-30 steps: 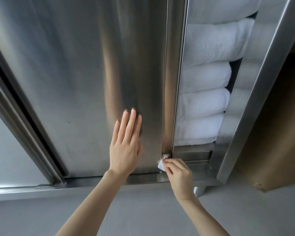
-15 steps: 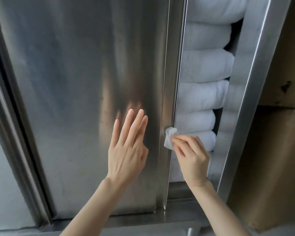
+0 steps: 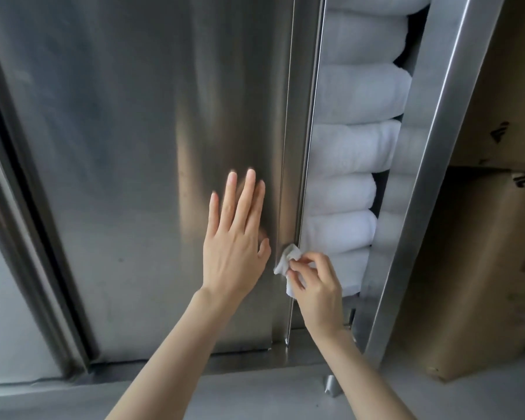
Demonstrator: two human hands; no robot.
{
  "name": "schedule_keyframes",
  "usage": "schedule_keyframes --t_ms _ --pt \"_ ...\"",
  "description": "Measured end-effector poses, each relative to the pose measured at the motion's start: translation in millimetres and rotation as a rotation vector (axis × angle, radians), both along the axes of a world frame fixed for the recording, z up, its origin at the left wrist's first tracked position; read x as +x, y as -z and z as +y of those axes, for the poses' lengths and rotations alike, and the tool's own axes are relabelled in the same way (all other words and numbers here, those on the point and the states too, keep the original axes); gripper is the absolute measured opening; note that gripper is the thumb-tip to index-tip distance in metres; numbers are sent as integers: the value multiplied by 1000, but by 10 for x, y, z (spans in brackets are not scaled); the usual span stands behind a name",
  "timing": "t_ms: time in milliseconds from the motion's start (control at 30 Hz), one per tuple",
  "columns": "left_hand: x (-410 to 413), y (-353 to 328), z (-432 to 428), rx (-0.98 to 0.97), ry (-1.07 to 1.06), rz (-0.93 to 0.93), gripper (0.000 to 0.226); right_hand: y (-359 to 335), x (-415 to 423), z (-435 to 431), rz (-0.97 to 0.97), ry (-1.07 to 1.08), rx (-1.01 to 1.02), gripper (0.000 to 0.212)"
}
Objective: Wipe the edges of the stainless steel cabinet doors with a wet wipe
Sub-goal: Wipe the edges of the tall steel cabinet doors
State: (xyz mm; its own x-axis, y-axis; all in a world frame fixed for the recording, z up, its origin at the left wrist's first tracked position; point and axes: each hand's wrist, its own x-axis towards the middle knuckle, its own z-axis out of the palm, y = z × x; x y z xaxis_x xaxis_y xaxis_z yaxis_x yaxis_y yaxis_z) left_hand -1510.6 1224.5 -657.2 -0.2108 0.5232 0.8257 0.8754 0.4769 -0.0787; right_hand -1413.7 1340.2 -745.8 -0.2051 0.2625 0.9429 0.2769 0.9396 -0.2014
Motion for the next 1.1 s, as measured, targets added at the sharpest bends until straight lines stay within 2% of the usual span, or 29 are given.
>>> schedule_keyframes --t_ms 267,367,500,600,733,867,967,1100 --pt "4 1000 -129 -190 -34 41 80 623 -20 -72 7 34 -125 21" --pt "2 1267 -167 -246 -35 31 79 983 -8 -91 -56 49 -214 23" --pt "8 1445 -197 -304 -34 18 80 1401 5 -137 -176 78 -297 31" --pt "3 1453 -208 -302 -10 -8 81 1437 -35 -115 -207 101 -332 34" --pt "14 1428 -256 -271 20 -44 80 1350 -15 -82 -250 80 -289 35" --pt "-2 1276 -333 -203 33 -50 69 1092 -2 -92 -149 56 -275 33" --pt "-33 1025 -361 -145 35 -46 67 596 -10 -78 -56 18 -178 26" --pt "-37 671 -333 -78 46 -48 75 -345 -79 0 105 18 -59 17"
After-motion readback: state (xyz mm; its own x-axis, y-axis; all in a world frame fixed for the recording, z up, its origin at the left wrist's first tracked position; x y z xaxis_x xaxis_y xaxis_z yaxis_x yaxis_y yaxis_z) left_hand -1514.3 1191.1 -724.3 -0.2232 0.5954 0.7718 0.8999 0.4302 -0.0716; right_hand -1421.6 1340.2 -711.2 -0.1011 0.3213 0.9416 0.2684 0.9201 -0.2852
